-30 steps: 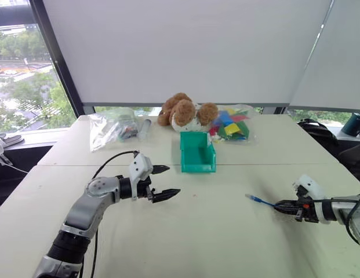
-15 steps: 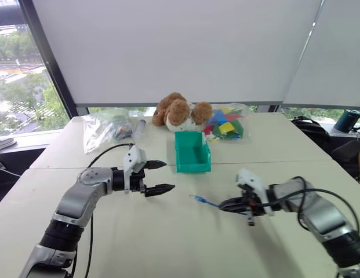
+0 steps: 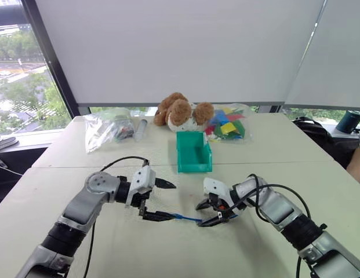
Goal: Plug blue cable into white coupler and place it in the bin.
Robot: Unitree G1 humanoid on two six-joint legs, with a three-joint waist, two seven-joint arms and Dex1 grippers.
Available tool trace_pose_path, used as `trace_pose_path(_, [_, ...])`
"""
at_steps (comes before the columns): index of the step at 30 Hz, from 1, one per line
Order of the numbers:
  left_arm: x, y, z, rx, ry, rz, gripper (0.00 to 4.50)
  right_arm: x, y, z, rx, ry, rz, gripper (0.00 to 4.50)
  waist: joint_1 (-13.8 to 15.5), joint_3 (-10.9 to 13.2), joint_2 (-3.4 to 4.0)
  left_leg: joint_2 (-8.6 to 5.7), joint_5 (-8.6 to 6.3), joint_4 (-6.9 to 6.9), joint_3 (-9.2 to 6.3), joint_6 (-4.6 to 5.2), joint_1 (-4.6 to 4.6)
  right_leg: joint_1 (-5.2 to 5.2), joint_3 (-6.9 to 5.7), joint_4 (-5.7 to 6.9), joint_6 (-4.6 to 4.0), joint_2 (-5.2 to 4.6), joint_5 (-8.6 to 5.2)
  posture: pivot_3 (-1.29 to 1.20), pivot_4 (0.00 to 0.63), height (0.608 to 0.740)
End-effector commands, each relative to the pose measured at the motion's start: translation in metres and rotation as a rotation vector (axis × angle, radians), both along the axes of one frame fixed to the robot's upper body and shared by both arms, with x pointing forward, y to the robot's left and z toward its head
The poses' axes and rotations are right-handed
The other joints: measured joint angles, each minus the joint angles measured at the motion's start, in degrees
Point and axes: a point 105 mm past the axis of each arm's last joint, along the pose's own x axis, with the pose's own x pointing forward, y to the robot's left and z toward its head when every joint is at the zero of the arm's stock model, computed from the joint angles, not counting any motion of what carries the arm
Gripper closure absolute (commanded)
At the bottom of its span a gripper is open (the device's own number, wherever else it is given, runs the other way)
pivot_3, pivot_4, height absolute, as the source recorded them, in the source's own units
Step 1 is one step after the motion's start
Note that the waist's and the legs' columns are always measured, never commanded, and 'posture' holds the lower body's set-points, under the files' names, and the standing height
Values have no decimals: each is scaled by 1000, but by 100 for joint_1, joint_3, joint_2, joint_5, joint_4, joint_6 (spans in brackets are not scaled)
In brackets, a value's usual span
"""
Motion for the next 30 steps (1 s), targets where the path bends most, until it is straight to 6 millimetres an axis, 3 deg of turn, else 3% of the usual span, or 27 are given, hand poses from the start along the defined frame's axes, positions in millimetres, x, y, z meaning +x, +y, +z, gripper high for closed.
trace_pose_path(1, [-2,0,-10,42,-14,-57,0,-1,-6,35,71,-92,-39,56,16,0,1,-1,0,0,0,0,-2,-2,0,0,0,-1,0,0,150,740])
trace_pose_path(6, [8,-2,-38,82,7,-69,0,-25,-14,64,150,-148,-101,56,43,0,0,-2,0,1,-4,1,-30,-25,-2,-1,3,-3,1,0,150,740])
trace_pose_path(12, [21,-6,-64,117,35,-56,0,-51,-22,70,166,-175,-193,56,126,0,0,-1,0,6,-6,1,-42,-34,-4,-4,0,-3,0,0,150,740])
trace_pose_path(17, [28,-5,-72,129,50,-35,0,-61,-24,71,191,-178,-269,56,133,-1,-1,-2,0,16,-11,1,-55,-39,-7,-5,-2,-6,-1,0,150,740])
trace_pose_path(20, [28,-5,-74,124,65,-33,788,-63,-24,70,197,-180,-301,0,133,-2,-2,-2,0,19,-11,1,-54,-37,-7,-5,-7,-7,-3,0,150,740])
trace_pose_path(27, [25,-5,-74,118,75,-48,4204,-72,-22,65,241,-139,-349,0,130,-2,-2,-2,0,19,-15,1,-55,-36,-8,-4,-3,-6,-1,0,150,740])
trace_pose_path(28, [27,-7,-68,98,60,-42,4471,-74,-21,64,272,-115,-362,0,130,-2,-2,-2,-1,19,-15,2,-55,-36,-8,-4,-3,-6,-1,0,150,740])
trace_pose_path(30, [38,-18,-39,-8,22,-3,4471,-78,-18,67,450,-5,-441,0,134,-2,-6,-1,-1,18,-17,2,-57,-37,-9,-5,-3,-5,-1,0,150,740])
